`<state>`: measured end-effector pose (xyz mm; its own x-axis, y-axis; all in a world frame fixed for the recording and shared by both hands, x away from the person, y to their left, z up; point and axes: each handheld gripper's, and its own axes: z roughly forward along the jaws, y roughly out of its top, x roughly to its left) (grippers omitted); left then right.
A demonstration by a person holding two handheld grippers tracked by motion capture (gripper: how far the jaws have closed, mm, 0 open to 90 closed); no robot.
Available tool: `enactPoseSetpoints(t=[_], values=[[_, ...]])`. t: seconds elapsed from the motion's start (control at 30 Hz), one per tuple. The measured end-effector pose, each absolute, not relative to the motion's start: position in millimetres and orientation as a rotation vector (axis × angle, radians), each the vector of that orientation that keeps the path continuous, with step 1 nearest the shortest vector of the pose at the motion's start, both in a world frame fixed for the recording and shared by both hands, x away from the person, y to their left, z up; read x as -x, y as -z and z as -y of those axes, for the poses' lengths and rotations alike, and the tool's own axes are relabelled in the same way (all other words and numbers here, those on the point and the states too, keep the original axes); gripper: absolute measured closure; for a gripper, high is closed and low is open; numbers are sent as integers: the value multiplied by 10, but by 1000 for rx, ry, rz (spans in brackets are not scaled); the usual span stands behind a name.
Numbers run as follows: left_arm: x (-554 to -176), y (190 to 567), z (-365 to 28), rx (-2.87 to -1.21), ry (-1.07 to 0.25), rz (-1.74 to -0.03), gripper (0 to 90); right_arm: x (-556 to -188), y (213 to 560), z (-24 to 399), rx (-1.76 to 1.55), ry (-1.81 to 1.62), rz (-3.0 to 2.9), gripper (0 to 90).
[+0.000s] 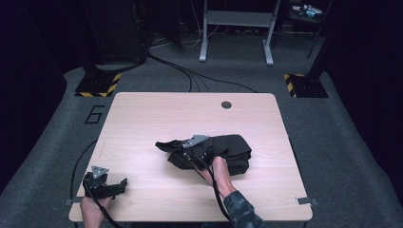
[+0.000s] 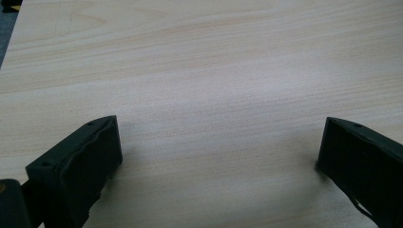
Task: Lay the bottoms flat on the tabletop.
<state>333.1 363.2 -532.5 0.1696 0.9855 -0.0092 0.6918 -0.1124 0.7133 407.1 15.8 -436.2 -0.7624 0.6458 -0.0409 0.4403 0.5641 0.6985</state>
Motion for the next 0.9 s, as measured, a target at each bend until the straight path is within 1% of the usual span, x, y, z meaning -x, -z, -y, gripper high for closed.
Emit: enactPoseSetpoints(t=[0.27, 0.43, 0.6, 0.9], values=[[-3332, 5325, -3634, -1870, -654, -1583, 5, -4048, 4264, -404, -834, -1072, -2497, 832], [-3332, 5325, -3635, -1868, -654, -1585, 5, -4064, 4145, -394, -832, -1121, -2457, 835], [-3331, 5322, -3639, -1877, -653, -1583, 5, -4080, 3981, -211, -878, -1159, -2403, 836], [-3332, 5325, -3635, -1868, -654, -1586, 5, -4149, 3662, 357, -969, -1211, -2210, 836]])
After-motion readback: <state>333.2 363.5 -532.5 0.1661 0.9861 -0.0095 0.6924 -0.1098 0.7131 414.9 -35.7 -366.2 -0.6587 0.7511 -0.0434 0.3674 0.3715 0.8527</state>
